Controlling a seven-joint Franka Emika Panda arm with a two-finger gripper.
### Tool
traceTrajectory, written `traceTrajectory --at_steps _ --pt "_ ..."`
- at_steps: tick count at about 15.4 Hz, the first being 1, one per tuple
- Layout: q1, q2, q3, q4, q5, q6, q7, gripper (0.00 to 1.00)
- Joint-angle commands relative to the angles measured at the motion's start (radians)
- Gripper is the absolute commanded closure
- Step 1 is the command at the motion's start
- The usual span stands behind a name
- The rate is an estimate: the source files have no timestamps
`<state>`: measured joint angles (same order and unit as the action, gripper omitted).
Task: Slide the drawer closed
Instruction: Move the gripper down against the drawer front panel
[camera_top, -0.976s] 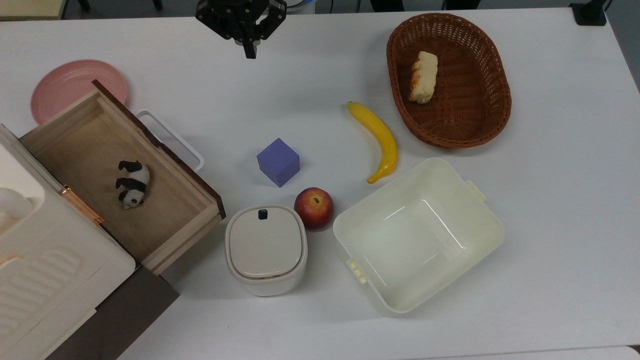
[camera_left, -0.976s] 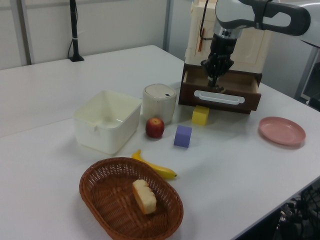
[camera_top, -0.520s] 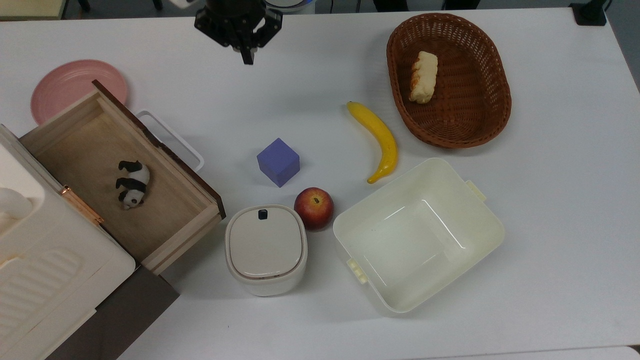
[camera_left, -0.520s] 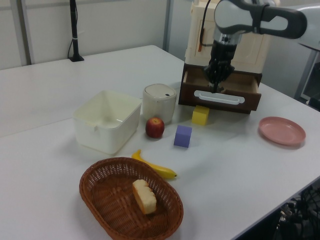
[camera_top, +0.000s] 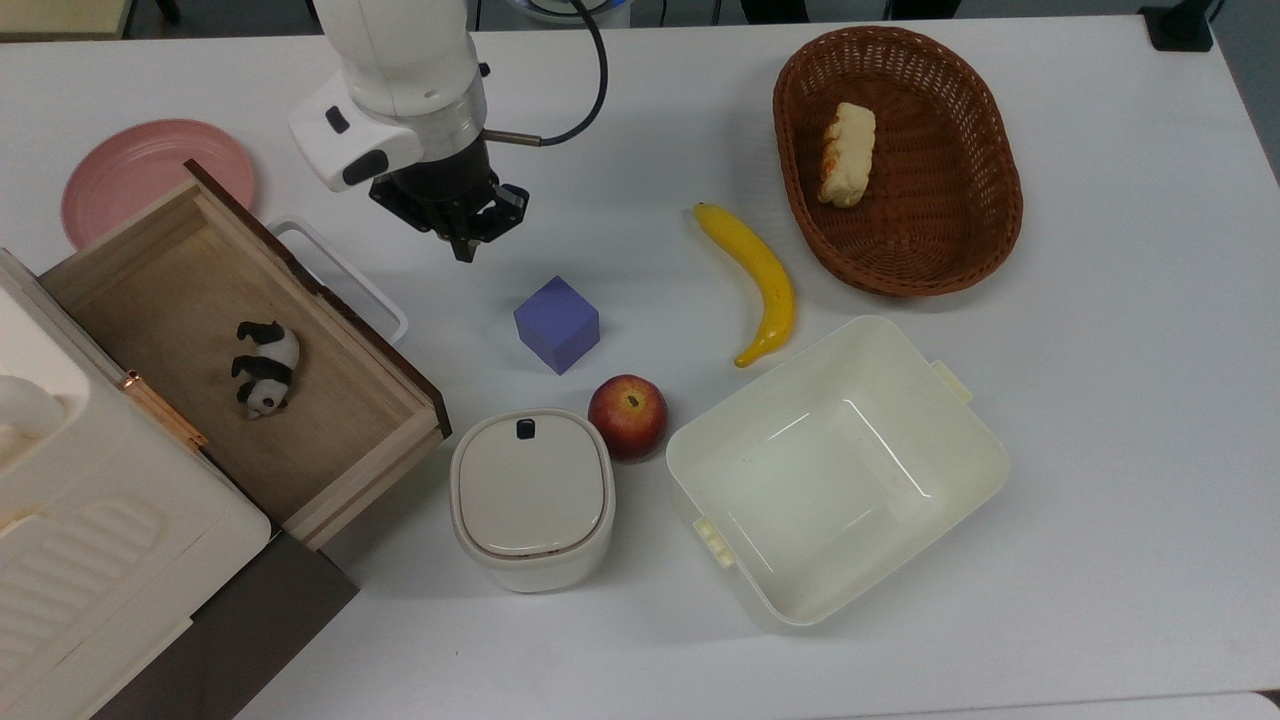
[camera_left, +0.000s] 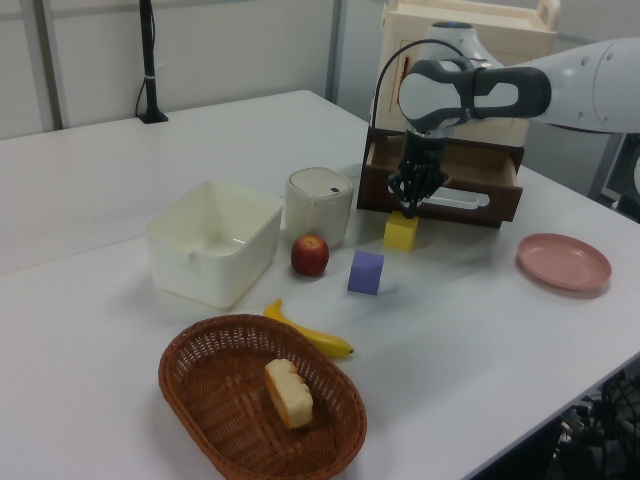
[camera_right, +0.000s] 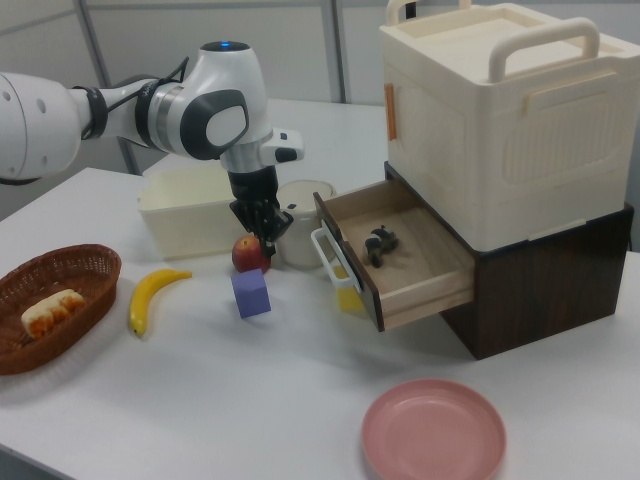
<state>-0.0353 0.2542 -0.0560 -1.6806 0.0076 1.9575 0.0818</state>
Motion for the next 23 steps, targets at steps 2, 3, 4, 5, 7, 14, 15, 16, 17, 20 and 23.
traceTrajectory --at_steps 2,3,4,5,7,14,15,16,17,20,23 --pt "-0.009 -0.009 -0.005 0.005 -0.023 0.024 0.019 1.0" --pt "-0.017 -0.006 -0.005 0.005 -0.023 0.04 0.022 1.0" --pt "-0.02 0.011 -0.007 0.009 -0.023 0.047 0.026 1.0" --pt "-0.021 0.02 -0.007 0.018 -0.025 0.056 0.027 1.0" --pt "-0.029 0.034 -0.007 0.028 -0.025 0.063 0.026 1.0" --pt "-0.037 0.057 -0.008 0.03 -0.034 0.084 0.019 1.0" --pt "-0.037 0.066 -0.008 0.032 -0.04 0.083 0.019 1.0" --pt "-0.037 0.069 -0.008 0.038 -0.04 0.084 0.019 1.0" --pt "-0.044 0.076 -0.008 0.047 -0.038 0.084 0.027 1.0" --pt "-0.052 0.076 -0.021 0.05 -0.023 0.107 0.105 1.0" --pt "-0.052 0.076 -0.039 0.048 -0.015 0.133 0.251 1.0"
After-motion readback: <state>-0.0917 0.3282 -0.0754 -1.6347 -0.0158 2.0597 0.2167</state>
